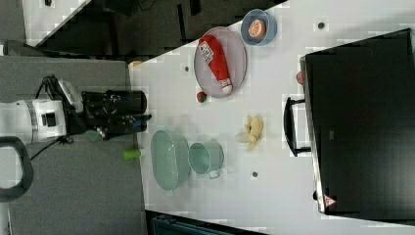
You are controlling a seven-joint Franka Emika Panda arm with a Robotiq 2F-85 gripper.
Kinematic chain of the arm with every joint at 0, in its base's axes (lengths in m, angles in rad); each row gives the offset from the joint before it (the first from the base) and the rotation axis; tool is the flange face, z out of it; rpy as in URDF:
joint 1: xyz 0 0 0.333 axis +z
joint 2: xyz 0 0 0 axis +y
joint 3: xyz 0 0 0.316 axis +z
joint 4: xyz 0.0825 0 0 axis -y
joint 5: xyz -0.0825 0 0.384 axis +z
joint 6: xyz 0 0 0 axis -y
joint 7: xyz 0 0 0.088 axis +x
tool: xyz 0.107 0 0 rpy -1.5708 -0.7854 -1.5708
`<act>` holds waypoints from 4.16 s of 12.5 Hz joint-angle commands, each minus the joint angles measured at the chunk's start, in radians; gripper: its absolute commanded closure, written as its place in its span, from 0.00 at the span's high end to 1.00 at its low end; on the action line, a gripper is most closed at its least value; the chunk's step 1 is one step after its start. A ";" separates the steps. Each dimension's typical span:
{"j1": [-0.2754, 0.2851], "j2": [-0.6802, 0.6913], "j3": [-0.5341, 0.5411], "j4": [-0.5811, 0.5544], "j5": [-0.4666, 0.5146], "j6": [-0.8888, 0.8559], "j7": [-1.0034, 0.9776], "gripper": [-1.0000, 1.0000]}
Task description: Pick banana from table and place on oven.
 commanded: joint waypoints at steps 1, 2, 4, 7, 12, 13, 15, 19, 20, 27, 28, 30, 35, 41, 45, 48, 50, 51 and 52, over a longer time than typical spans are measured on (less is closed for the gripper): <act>-0.033 -0.370 -0.013 -0.189 0.010 -0.192 0.042 0.80; -0.033 -0.370 -0.013 -0.189 0.010 -0.192 0.042 0.90; -0.033 -0.370 -0.013 -0.189 0.010 -0.192 0.042 1.00; -0.033 -0.349 -0.012 -0.214 0.010 -0.186 0.042 1.00; -0.033 -0.223 -0.011 -0.335 0.011 -0.020 0.042 1.00; -0.033 -0.192 -0.011 -0.361 0.011 0.030 0.042 1.00; -0.033 -0.134 -0.011 -0.415 0.011 0.140 0.042 1.00; -0.033 -0.030 -0.013 -0.539 0.011 0.386 0.042 1.00; -0.033 -0.001 -0.013 -0.567 0.011 0.448 0.042 1.00; -0.030 0.235 0.008 -0.641 0.021 0.763 0.047 1.00; -0.029 0.263 0.014 -0.641 0.022 0.778 0.048 1.00; -0.027 0.311 0.022 -0.642 0.022 0.800 0.056 1.00; -0.025 0.377 0.028 -0.645 0.022 0.893 0.060 0.84; -0.023 0.374 0.030 -0.645 0.022 0.907 0.060 0.21; -0.023 0.254 0.038 -0.643 0.022 0.888 0.060 0.21; -0.024 0.086 0.039 -0.604 0.022 0.733 0.060 0.21; -0.025 -0.017 0.037 -0.542 0.021 0.524 0.060 0.21; -0.027 -0.063 0.035 -0.499 0.021 0.408 0.060 0.21; -0.027 -0.101 0.029 -0.449 0.021 0.298 0.060 0.21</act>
